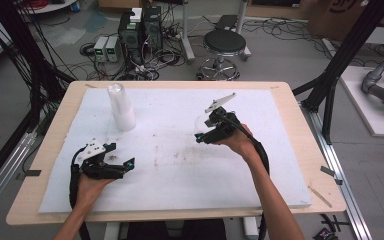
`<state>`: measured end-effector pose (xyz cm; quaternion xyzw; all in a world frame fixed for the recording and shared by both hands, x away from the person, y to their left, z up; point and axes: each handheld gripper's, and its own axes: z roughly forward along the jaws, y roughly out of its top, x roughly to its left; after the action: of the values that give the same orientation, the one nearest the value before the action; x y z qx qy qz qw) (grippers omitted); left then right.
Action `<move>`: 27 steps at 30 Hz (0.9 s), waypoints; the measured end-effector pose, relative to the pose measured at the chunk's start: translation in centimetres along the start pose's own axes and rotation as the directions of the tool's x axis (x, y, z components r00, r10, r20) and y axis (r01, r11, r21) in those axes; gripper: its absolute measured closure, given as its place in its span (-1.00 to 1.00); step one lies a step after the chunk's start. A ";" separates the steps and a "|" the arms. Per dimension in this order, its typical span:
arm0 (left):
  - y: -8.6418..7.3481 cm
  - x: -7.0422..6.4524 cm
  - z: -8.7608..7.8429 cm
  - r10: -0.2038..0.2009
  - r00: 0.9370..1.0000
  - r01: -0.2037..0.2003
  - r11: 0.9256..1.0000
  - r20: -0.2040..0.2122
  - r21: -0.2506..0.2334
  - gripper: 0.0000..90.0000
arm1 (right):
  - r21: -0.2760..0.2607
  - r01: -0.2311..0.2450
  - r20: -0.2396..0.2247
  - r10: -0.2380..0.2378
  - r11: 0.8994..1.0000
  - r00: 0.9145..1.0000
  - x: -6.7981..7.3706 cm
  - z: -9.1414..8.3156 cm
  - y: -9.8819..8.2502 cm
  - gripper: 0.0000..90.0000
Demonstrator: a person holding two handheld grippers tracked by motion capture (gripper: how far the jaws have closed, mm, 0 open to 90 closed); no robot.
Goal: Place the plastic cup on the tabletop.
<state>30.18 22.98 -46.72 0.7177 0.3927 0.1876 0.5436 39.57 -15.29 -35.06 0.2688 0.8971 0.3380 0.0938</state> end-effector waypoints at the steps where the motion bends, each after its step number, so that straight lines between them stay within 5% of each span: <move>1: 0.0 -0.1 0.0 0.002 1.000 -0.002 1.000 -0.001 0.001 -0.96 | 0.000 0.001 -0.001 -0.001 1.000 1.000 0.0 0.0 0.0 -0.24; 15: -0.1 -0.4 -0.2 0.041 0.999 -0.041 0.999 -0.003 -0.020 -0.96 | 0.010 -0.008 0.005 0.008 1.000 1.000 0.2 0.7 -0.3 -0.24; 27: -0.2 -0.5 -0.2 0.042 0.999 -0.042 0.999 -0.009 -0.021 -0.96 | 0.083 -0.018 0.021 0.017 0.996 1.000 0.3 4.1 -1.2 -0.25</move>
<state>29.69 22.73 -46.75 0.7192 0.3777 0.2062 0.5456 40.27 -13.59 -38.96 0.2838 0.9070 0.2982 0.0888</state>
